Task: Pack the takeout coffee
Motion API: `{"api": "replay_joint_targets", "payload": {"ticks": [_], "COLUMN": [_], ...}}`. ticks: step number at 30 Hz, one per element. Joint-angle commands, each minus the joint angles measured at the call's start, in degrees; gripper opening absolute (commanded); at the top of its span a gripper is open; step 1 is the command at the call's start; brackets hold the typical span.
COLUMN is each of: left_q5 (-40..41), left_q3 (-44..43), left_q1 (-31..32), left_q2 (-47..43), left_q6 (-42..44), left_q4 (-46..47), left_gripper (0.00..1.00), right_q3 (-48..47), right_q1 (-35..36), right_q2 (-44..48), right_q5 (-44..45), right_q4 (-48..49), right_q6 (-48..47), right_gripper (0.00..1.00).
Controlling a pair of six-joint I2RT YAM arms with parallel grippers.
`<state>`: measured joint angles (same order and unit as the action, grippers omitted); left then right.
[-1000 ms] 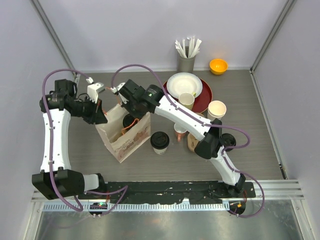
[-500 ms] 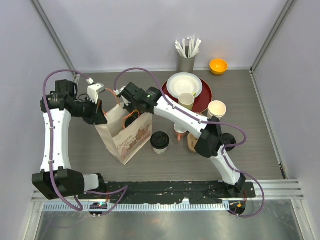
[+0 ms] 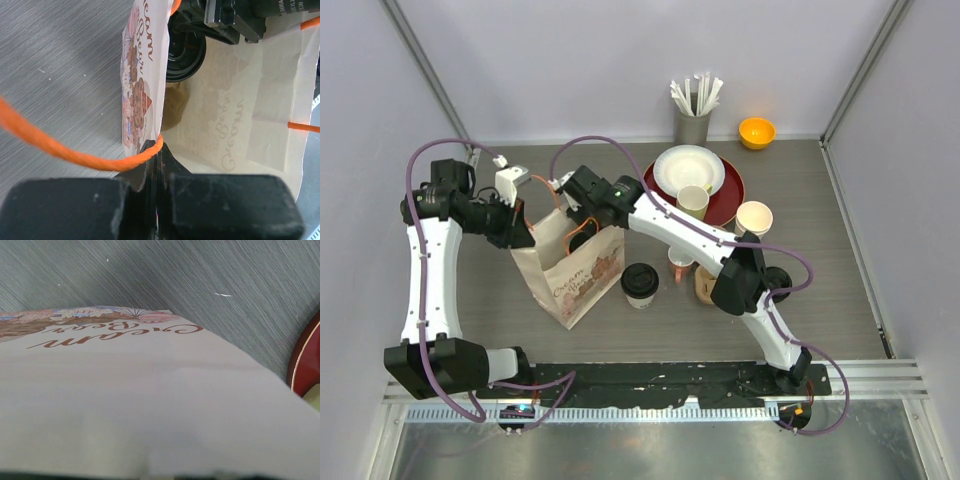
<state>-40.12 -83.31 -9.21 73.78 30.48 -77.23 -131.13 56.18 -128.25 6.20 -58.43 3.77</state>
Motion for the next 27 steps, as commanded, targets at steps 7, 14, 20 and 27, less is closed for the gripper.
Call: {"api": "replay_joint_targets", "payload": {"ticks": [7, 14, 20, 27], "left_q5": [0.66, 0.92, 1.09, 1.09], "left_q3": [0.25, 0.08, -0.01, -0.28], "left_q1": [0.16, 0.16, 0.16, 0.25], "left_q2": [0.05, 0.4, 0.4, 0.93], "left_q6": [0.63, 0.9, 1.07, 1.16], "left_q4": [-7.32, -7.67, -8.02, -8.29], "left_gripper": [0.0, 0.0, 0.0, 0.0], "right_q3": [3.77, 5.18, 5.1, 3.43], "right_q1": [0.15, 0.5, 0.51, 0.59], "right_q2": [4.75, 8.27, 10.03, 10.38], "right_q5": [-0.66, -1.54, 0.13, 1.36], "right_q4": [0.95, 3.85, 4.38, 3.77], "right_q6": [2.29, 2.91, 3.17, 3.26], "right_gripper": [0.44, 0.55, 0.59, 0.72]}}
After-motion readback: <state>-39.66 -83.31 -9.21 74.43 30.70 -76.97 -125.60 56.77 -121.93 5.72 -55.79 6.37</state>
